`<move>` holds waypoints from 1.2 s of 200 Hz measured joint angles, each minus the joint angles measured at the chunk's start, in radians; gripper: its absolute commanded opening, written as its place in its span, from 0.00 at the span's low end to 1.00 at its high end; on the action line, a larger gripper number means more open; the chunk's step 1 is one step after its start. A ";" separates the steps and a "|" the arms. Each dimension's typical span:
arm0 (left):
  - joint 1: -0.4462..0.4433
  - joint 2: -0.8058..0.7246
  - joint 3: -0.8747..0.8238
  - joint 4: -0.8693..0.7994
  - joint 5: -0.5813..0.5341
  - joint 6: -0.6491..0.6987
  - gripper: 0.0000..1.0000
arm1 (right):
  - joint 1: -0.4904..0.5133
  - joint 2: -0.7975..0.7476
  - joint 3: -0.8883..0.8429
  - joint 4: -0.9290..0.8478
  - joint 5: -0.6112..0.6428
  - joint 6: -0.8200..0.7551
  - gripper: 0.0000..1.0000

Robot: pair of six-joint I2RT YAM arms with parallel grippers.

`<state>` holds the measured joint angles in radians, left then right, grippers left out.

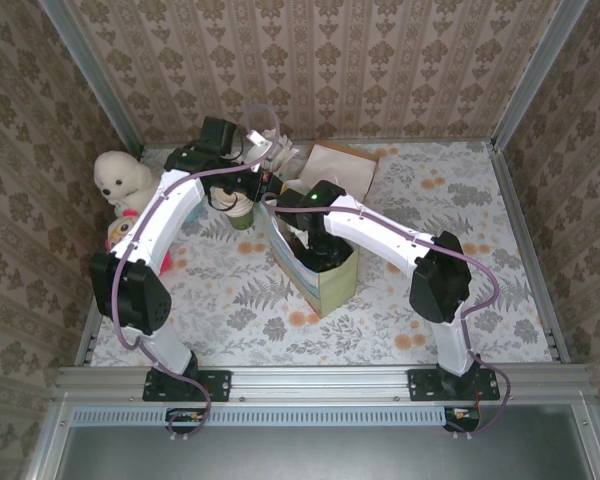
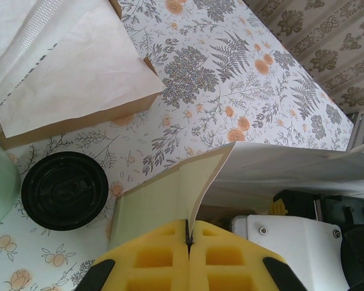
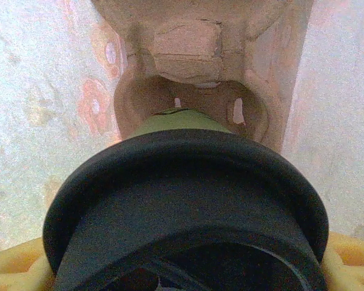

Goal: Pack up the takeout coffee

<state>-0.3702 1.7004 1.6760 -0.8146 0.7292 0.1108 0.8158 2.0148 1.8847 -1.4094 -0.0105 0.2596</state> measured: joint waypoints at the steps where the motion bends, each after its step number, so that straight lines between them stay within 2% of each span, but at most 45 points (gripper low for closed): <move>1: 0.000 0.000 0.000 0.000 0.000 0.000 0.00 | 0.000 0.000 0.000 0.000 0.000 0.000 0.51; 240: 0.005 0.000 0.001 -0.007 -0.004 0.000 0.00 | -0.008 0.000 0.001 0.079 0.079 -0.003 0.49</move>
<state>-0.3649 1.7004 1.6768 -0.8219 0.7250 0.1112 0.8074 2.0148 1.8854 -1.3304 0.0689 0.2565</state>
